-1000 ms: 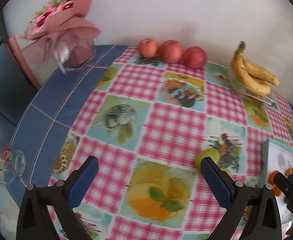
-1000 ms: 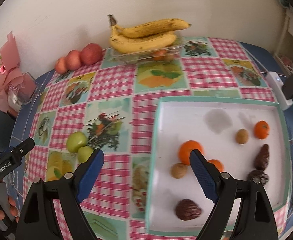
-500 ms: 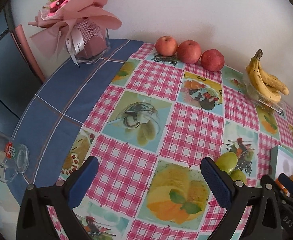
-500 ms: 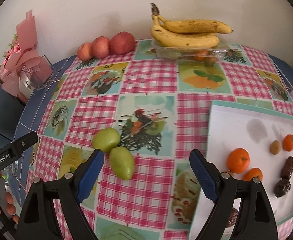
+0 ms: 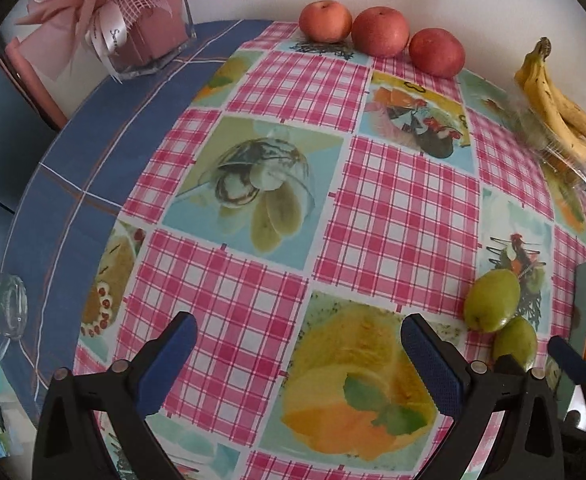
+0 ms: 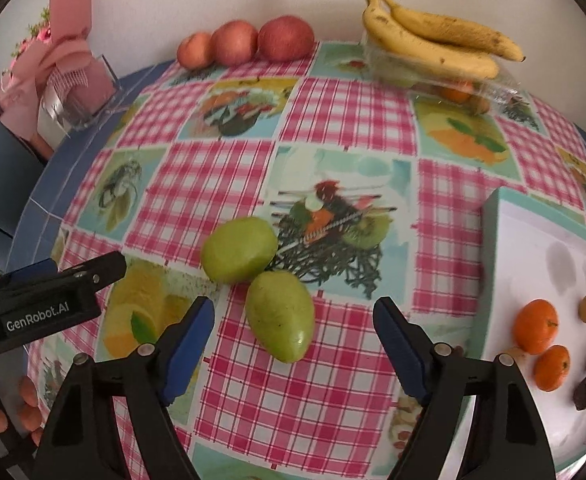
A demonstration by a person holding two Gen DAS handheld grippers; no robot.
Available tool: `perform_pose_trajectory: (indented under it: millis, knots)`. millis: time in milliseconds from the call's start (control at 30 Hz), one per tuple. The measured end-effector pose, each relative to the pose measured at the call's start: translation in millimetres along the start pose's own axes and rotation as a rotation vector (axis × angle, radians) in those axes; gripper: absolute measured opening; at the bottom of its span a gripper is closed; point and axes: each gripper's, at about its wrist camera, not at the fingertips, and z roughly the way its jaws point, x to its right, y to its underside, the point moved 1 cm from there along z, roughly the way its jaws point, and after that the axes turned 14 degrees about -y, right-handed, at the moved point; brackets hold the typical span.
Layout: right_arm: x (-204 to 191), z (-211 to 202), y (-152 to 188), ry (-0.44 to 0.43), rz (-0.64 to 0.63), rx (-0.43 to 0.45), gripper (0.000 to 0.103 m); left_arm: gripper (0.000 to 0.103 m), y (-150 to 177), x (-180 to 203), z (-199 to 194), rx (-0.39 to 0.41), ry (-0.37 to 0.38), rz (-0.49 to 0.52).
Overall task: Organize fruits
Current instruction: 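Close the right tool on a green pear while the left tool grips another pear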
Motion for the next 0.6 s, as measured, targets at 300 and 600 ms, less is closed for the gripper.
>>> perform_pose_trajectory:
  millis: [300,600]
  knots:
    - [-1.1,22.3,6.3,0.007,-0.016,-0.043,0.066,0.103,-0.2,-0.4,2.6,-0.005,0.001,-0.012]
    - [-5.4,25.3,6.0,0.014,-0.041,-0.036,0.044,0.103,-1.6,2.5,0.7,0.001,0.004,-0.002]
